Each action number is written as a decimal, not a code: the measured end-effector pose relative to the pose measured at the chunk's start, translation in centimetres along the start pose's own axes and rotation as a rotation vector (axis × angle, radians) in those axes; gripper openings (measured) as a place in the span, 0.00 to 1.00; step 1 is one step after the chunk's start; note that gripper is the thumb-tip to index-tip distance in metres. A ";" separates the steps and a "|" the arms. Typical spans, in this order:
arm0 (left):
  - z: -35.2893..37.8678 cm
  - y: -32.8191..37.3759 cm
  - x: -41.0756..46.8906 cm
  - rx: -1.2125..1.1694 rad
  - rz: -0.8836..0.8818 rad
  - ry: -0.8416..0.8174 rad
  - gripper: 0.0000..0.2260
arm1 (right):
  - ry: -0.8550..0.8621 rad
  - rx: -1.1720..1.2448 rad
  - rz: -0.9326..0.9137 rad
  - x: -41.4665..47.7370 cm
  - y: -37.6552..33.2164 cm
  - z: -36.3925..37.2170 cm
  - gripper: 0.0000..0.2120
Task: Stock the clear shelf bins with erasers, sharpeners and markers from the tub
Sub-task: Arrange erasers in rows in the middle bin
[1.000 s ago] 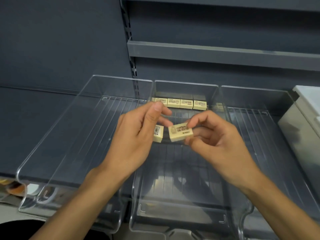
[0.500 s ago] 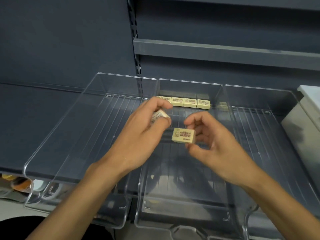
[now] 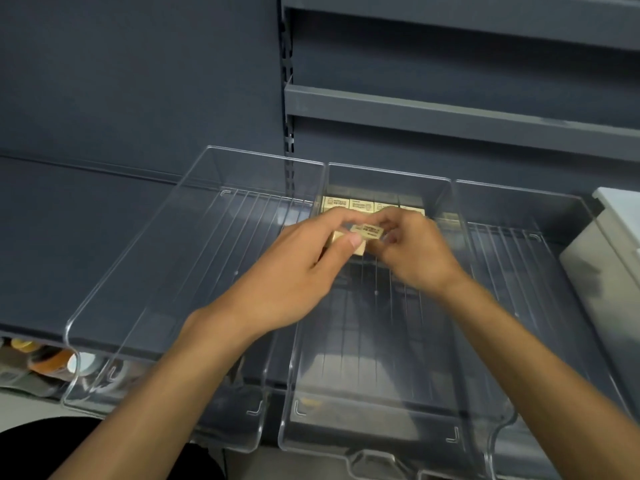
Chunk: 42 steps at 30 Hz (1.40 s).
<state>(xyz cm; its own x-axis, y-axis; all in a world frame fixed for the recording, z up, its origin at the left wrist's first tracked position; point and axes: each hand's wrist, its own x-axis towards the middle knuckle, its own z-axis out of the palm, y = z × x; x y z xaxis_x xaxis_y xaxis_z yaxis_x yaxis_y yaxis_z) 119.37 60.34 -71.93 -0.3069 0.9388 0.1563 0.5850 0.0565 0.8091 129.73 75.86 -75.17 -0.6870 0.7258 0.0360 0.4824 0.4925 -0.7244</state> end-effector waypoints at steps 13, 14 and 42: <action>-1.4 -0.5 0.2 0.197 -0.023 0.097 0.23 | 0.012 -0.347 -0.123 6.0 -0.3 4.2 0.10; -1.5 -0.4 0.2 0.189 -0.037 0.096 0.22 | 0.018 -0.337 -0.128 6.0 -0.2 4.3 0.08; 1.3 0.6 1.1 -0.054 -0.111 0.108 0.10 | 0.131 0.108 -0.398 -5.6 -1.8 -0.7 0.17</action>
<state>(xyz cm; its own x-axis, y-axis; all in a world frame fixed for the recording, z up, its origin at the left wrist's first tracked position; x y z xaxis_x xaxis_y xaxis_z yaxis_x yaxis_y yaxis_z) 120.32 61.85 -72.00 -0.4476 0.8859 0.1219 0.5027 0.1365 0.8536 133.10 71.22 -73.54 -0.7299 0.5474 0.4094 0.1289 0.6984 -0.7041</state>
